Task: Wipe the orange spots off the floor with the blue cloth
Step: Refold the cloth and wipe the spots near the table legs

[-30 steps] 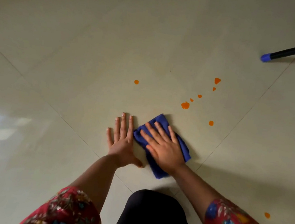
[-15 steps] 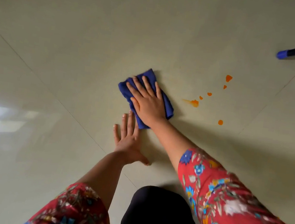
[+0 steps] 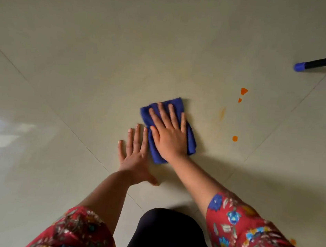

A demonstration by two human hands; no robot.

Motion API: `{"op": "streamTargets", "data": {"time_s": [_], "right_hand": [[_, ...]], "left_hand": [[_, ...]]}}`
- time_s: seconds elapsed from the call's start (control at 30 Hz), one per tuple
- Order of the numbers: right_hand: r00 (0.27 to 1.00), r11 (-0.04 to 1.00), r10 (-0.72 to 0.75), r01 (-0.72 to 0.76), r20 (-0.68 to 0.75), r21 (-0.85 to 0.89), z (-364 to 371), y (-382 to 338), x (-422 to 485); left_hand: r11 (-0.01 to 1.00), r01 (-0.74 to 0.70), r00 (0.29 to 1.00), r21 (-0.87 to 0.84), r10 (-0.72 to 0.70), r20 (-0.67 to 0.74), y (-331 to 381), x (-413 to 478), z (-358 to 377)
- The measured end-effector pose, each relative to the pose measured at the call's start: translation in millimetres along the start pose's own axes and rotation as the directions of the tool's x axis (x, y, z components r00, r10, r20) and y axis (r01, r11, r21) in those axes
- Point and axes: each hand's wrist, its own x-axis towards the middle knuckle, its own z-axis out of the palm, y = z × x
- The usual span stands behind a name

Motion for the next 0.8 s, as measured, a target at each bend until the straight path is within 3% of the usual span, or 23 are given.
{"op": "streamTargets", "data": {"time_s": [0.03, 0.1, 0.17, 0.23, 0.3, 0.33, 0.37, 0.43, 0.5, 0.53, 0.6, 0.7, 0.73, 0.8], "right_hand": [[0.992, 0.992, -0.125, 0.125, 0.013, 0.011, -3.3, 3.0, 13.1], [0.992, 0.991, -0.126, 0.127, 0.023, -0.034, -12.6, 28.9, 40.6], [0.988, 0.987, 0.154, -0.155, -0.028, -0.051, -15.3, 68.1, 44.2], [0.868, 0.877, 0.477, -0.48, -0.135, 0.008, -11.7, 96.8, 11.0], [0.753, 0.775, 0.624, -0.63, -0.208, 0.044, -4.8, 85.4, -37.4], [0.769, 0.789, 0.607, -0.613, -0.201, 0.038, 0.8, 67.7, -58.1], [0.832, 0.847, 0.529, -0.531, -0.169, 0.037, 4.9, 48.2, -69.9], [0.969, 0.973, 0.23, -0.23, -0.092, 0.011, 6.4, 22.0, -64.8], [0.997, 0.998, 0.055, -0.055, -0.051, -0.001, 2.0, 28.5, -36.6], [0.997, 0.997, 0.071, -0.072, -0.036, -0.006, -0.4, 38.9, -21.6], [0.962, 0.962, 0.273, -0.274, -0.031, -0.015, -6.3, 78.4, -13.6], [0.812, 0.821, 0.57, -0.568, -0.129, 0.055, -7.3, 122.7, -50.1], [0.777, 0.79, 0.611, -0.609, -0.149, 0.063, -6.5, 123.5, -65.9], [0.778, 0.79, 0.607, -0.612, -0.162, 0.022, 1.2, 102.6, -95.0]], "left_hand": [[1.0, -0.003, 1.0, -0.004, 0.003, -0.003, 0.0, 0.3, -0.2], [1.0, -0.002, 1.0, -0.013, 0.002, -0.013, -0.2, 1.1, 2.9], [1.0, 0.005, 1.0, -0.018, -0.005, -0.028, -1.0, 1.9, 4.9], [1.0, 0.0, 1.0, -0.025, 0.0, -0.031, -2.0, 3.5, 5.2], [1.0, -0.012, 0.999, -0.025, 0.011, -0.031, -1.4, 4.0, 5.7], [1.0, -0.011, 1.0, -0.026, 0.01, -0.028, -1.4, 3.7, 6.1], [1.0, -0.002, 1.0, -0.03, 0.001, -0.028, -1.5, 2.8, 6.1], [1.0, 0.018, 0.999, -0.024, -0.019, -0.043, 0.2, 2.5, 4.7], [1.0, 0.021, 0.999, -0.006, -0.021, -0.035, 4.1, 2.6, 3.3], [1.0, 0.028, 0.999, -0.009, -0.028, -0.042, 3.0, 3.5, 2.0], [0.998, 0.056, 0.997, -0.039, -0.058, -0.058, 9.7, -2.8, -0.9], [0.992, 0.05, 0.984, -0.113, -0.069, -0.165, 25.4, 0.1, -10.8], [0.996, -0.007, 0.982, -0.09, -0.01, -0.187, 36.8, 8.2, -16.8], [0.994, -0.103, 0.981, -0.032, 0.096, -0.169, 59.6, 25.2, -24.1]]}}
